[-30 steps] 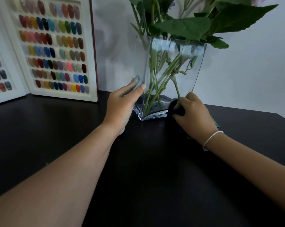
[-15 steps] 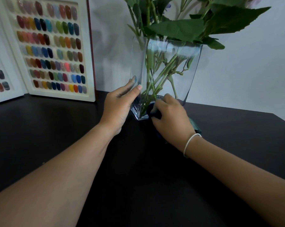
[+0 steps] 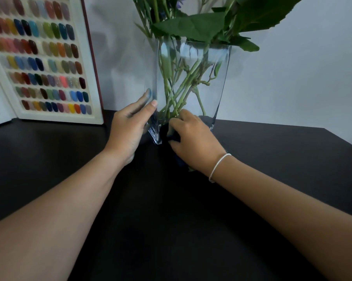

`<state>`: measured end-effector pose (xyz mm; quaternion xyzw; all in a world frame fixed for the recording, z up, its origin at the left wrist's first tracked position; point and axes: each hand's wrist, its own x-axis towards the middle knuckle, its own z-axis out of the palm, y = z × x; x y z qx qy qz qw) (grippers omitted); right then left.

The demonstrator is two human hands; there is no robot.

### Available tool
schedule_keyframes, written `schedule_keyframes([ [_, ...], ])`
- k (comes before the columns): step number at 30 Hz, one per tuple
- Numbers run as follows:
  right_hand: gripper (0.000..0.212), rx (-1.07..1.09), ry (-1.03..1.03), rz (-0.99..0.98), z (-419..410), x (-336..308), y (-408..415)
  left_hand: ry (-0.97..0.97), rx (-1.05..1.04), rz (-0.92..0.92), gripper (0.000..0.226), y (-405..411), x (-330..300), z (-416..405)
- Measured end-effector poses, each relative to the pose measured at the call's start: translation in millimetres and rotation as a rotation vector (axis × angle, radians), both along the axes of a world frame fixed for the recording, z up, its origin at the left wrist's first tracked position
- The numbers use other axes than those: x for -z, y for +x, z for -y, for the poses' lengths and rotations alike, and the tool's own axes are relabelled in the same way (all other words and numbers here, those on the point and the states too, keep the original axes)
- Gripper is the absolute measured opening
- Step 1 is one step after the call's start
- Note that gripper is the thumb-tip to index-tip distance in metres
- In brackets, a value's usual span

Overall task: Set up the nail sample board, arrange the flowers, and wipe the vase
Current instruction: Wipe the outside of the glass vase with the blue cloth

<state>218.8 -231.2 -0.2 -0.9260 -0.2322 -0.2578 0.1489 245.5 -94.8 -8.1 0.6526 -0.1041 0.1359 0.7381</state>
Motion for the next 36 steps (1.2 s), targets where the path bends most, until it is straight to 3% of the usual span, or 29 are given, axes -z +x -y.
schedule_keyframes([
  [10, 0.006, 0.245, 0.168, -0.084, 78, -2, 19, 0.008, 0.055, 0.017, 0.047, -1, 0, -2],
  [21, 0.015, 0.507, 0.236, -0.355, 163, -27, 6, 0.051, 0.058, 0.029, 0.061, 0, 1, -3],
  [25, 0.007, 0.543, 0.170, -0.256, 146, -34, 9, 0.060, 0.043, 0.034, 0.058, 1, 0, -3],
  [28, 0.023, 0.392, 0.381, -0.142, 116, -35, 14, 0.048, 0.054, 0.043, 0.057, 1, 0, -3],
  [31, 0.035, 0.224, 0.662, -0.249, 84, -24, 16, 0.037, 0.051, 0.054, 0.054, 2, 2, -2],
  [36, 0.038, 0.065, 1.014, -0.362, 70, -2, 18, 0.042, 0.023, 0.062, 0.051, 3, 1, -1],
])
